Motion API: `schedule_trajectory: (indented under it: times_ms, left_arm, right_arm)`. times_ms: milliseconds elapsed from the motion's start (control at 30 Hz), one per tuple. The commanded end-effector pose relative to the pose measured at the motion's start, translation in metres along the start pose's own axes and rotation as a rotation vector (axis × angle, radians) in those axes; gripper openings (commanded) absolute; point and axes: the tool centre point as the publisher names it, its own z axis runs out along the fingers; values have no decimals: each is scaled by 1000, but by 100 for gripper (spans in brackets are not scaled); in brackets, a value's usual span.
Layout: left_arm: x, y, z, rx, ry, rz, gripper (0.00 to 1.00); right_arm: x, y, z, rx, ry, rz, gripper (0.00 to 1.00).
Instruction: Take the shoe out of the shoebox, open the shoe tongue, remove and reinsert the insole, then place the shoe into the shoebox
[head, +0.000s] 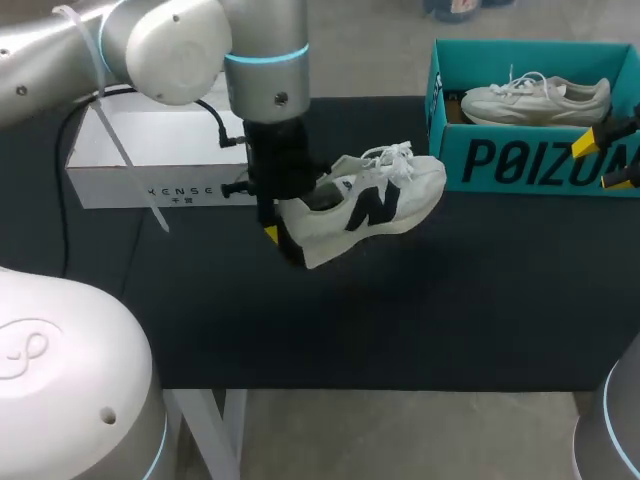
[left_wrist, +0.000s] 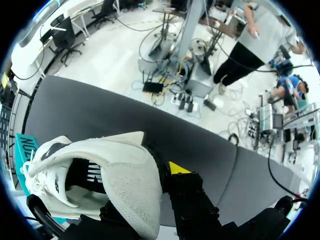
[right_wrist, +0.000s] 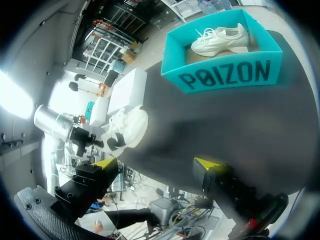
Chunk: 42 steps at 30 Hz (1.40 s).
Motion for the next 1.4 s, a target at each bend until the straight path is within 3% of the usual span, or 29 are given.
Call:
schedule_trajectory:
  times_ms: [33, 133, 833, 1133, 1400]
  left_arm:
    - [37, 21, -30, -50, 137, 470, 0]
    - [46, 38, -50, -41, 146, 526, 0]
    - [49, 41, -51, -49, 169, 539, 0]
    - [89, 95, -76, -111, 161, 581, 0]
    - [134, 169, -92, -183, 144, 533, 0]
  right_arm:
    - [0, -1, 0, 0, -2, 1, 100]
    - [0, -1, 0, 0, -2, 1, 100]
    - [0, -1, 0, 0, -2, 1, 100]
    - [0, -1, 0, 0, -2, 1, 100]
    - [0, -1, 0, 0, -2, 1, 100]
